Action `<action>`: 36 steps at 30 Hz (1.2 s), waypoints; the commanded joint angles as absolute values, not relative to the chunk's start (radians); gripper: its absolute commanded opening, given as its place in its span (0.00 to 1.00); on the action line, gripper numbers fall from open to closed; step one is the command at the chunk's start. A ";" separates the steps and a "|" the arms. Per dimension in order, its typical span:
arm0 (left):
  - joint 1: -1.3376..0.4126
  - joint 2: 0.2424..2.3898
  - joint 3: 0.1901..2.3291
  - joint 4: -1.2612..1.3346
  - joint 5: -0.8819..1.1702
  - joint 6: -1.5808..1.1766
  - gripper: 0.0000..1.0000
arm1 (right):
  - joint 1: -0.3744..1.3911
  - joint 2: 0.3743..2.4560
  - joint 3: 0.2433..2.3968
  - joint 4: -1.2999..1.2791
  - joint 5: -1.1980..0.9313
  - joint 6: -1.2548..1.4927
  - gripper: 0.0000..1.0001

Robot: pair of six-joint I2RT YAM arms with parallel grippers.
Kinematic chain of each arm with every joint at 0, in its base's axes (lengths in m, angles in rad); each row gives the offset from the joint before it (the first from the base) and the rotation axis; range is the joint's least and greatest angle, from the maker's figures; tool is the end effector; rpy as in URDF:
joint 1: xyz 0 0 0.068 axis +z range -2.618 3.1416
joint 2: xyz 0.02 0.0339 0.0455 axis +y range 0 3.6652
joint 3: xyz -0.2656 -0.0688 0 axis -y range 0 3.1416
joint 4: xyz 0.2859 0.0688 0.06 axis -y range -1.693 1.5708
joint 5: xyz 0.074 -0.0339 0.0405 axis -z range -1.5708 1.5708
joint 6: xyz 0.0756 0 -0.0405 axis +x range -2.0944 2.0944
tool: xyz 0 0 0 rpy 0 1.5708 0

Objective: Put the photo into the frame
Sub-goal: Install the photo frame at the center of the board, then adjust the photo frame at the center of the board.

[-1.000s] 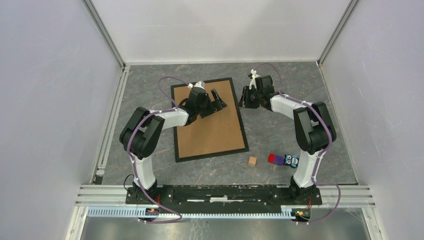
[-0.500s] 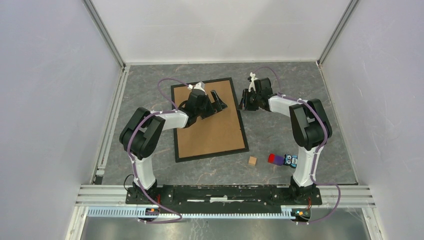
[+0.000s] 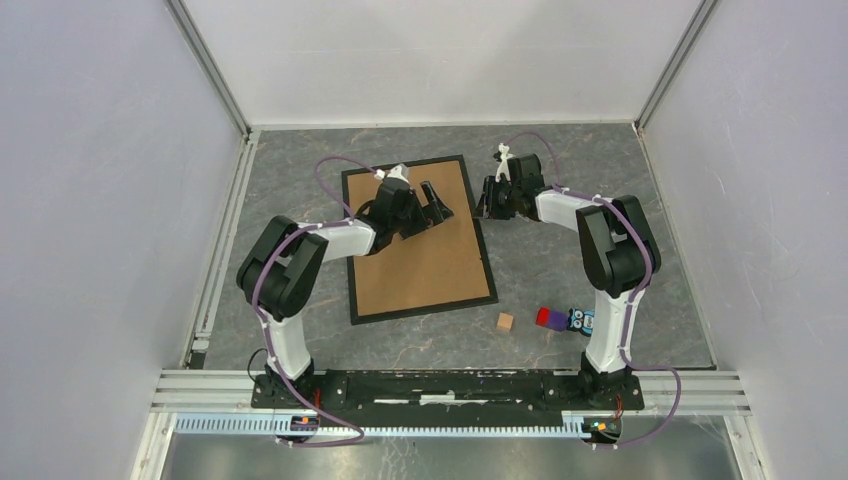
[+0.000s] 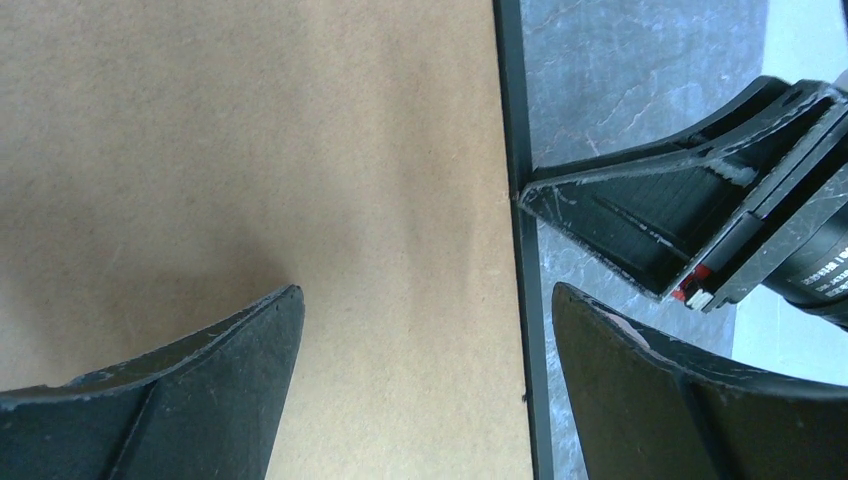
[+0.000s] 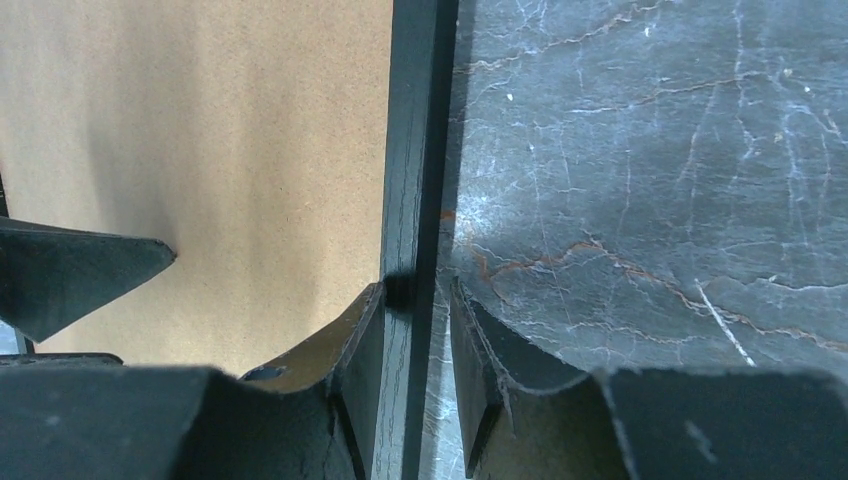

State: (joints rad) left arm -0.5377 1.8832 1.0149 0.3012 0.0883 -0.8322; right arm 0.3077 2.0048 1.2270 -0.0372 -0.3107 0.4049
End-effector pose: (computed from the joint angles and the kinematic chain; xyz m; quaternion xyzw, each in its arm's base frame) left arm 0.3900 -0.2403 0.1066 -0.1075 0.8695 -0.3340 0.3477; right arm 0.4482 0.1667 0.0904 -0.0124 0.9199 0.2619 0.2915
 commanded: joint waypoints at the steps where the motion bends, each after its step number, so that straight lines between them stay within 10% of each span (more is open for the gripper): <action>1: -0.526 1.772 1.078 0.090 0.075 -0.767 1.00 | 0.318 2.045 1.257 -0.055 -0.292 0.393 0.35; 11: -0.294 1.471 0.948 -0.381 -0.194 -0.774 0.94 | 0.322 2.063 1.261 -0.082 -0.267 0.378 0.35; 17: -0.231 1.503 0.865 -0.403 -0.304 -0.829 0.68 | 0.321 2.077 1.291 -0.118 -0.261 0.346 0.35; 36: -0.198 1.740 0.936 -0.520 -0.112 -0.804 0.42 | 0.322 2.141 1.352 -0.181 -0.285 0.267 0.36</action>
State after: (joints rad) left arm -0.2058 1.6440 0.9356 -0.4500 -0.1459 -0.8150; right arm 0.3134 2.0663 1.3392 -0.1226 -0.3325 0.3172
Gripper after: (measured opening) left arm 0.435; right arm 0.356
